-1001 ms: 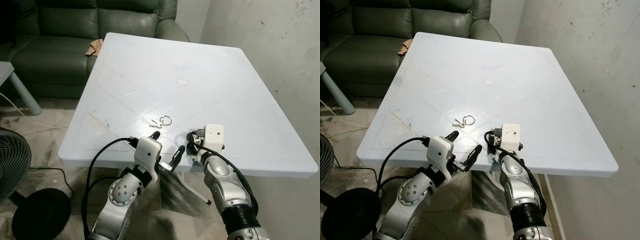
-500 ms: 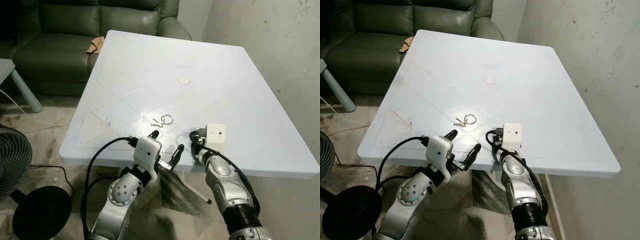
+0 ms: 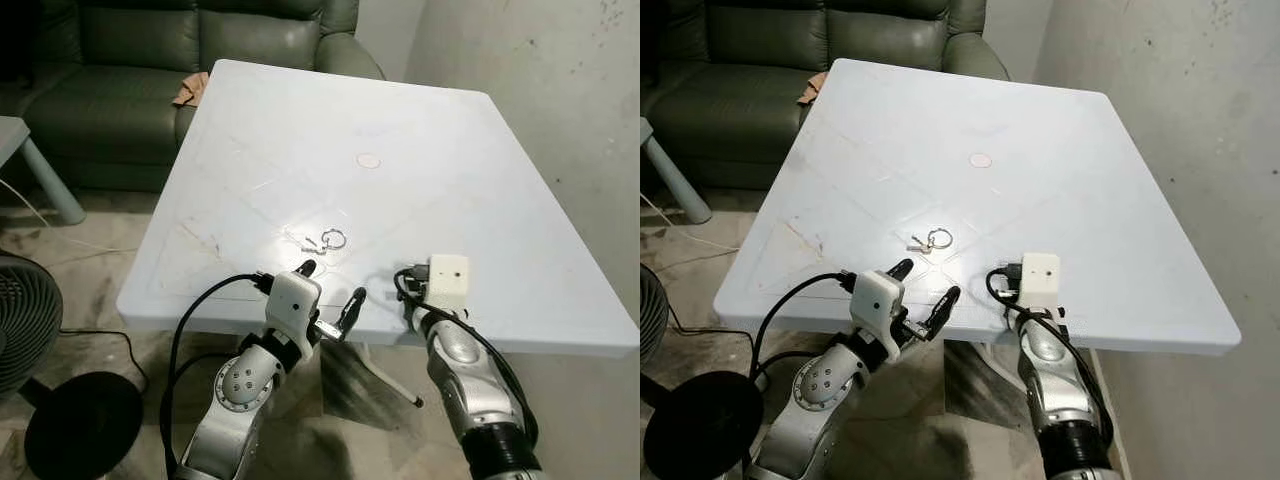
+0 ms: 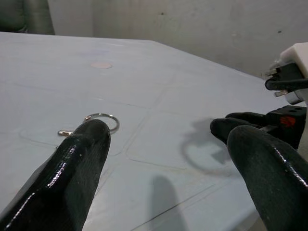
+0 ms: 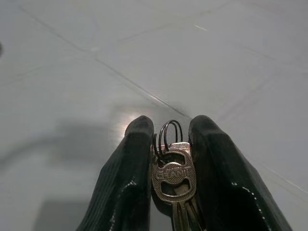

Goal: Hang keys on a hook

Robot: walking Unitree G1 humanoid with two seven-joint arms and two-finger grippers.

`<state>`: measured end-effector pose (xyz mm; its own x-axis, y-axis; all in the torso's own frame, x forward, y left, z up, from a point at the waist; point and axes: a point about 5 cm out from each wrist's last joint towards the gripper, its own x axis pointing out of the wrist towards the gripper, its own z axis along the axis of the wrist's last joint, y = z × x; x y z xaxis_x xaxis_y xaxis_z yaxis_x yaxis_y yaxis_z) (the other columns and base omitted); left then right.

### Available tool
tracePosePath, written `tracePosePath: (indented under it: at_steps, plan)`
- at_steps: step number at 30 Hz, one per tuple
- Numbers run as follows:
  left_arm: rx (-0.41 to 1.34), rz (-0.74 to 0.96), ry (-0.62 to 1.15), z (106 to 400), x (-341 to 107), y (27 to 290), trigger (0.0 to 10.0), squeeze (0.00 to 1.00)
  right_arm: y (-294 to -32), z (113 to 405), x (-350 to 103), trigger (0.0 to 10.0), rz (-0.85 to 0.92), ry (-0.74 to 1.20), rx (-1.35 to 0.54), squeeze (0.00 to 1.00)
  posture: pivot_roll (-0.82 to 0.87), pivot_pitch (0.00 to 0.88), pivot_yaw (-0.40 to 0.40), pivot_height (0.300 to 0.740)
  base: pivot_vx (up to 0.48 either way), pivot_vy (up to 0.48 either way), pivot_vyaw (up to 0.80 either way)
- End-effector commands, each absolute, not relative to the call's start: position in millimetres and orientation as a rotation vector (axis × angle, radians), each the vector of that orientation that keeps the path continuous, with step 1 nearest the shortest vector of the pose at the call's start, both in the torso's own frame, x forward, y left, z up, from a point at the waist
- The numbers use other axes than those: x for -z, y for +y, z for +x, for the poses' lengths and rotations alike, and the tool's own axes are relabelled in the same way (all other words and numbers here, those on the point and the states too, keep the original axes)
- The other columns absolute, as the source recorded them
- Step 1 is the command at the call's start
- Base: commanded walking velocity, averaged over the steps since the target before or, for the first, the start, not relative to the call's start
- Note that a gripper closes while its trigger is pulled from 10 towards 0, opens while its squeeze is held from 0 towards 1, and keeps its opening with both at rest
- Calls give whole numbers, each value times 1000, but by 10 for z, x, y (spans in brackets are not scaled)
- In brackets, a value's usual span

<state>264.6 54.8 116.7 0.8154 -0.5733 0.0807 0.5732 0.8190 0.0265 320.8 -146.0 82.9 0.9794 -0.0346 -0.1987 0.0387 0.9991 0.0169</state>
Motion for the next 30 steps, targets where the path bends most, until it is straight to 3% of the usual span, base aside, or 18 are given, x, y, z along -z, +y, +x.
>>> tracePosePath:
  at_steps: [1,12,30]
  plan:
    - [627,-6,-96,2642,-1199,498,10000,0,-1521,3187,-837,10000,28,187,48,0,21,138,-114,740,0,0,0]
    - [631,-3,-98,2641,-1197,487,10000,0,-1553,3208,-953,10000,113,122,56,0,18,130,-112,740,0,0,0]
    - [632,-5,-97,2640,-1193,487,10000,0,-1618,3146,-901,10000,71,136,37,0,14,127,-111,740,0,0,0]
